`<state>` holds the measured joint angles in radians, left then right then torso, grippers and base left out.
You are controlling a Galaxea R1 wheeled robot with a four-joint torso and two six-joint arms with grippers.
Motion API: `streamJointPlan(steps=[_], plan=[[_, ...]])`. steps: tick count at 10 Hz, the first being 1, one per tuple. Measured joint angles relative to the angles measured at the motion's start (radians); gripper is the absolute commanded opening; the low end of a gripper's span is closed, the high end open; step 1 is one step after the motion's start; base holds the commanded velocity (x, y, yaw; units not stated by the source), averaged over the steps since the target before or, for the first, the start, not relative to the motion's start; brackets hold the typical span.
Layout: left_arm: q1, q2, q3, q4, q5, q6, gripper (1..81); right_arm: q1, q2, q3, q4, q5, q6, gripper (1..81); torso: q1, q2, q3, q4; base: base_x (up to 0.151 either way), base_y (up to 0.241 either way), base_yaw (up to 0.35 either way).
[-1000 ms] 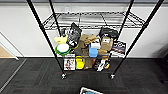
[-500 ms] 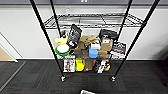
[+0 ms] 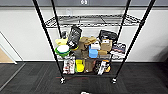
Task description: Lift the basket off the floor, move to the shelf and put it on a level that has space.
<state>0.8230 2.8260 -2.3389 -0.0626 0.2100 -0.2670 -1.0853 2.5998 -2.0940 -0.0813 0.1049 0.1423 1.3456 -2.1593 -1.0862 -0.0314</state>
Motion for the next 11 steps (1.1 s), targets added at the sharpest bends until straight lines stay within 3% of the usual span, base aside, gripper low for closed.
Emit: streamJointPlan(steps=[5,8,11], plan=[[0.014,0.000,-0.001,0.001,0.001,0.000,81.1,-0.001,0.009,0.000,0.000,-0.002,0.009,81.1,0.097,-0.155,-0.011,0.000,0.000,0.000,0.000],[0.010,-0.003,0.005,0.001,0.000,0.000,81.1,0.009,0.009,0.004,0.000,-0.003,0.016,81.1,0.112,-0.180,-0.078,0.000,0.000,0.000,0.000],[0.009,-0.003,0.008,0.001,-0.009,0.003,81.1,0.030,0.013,0.005,-0.001,-0.003,0.017,81.1,0.114,-0.182,-0.097,0.000,0.000,0.000,0.000]])
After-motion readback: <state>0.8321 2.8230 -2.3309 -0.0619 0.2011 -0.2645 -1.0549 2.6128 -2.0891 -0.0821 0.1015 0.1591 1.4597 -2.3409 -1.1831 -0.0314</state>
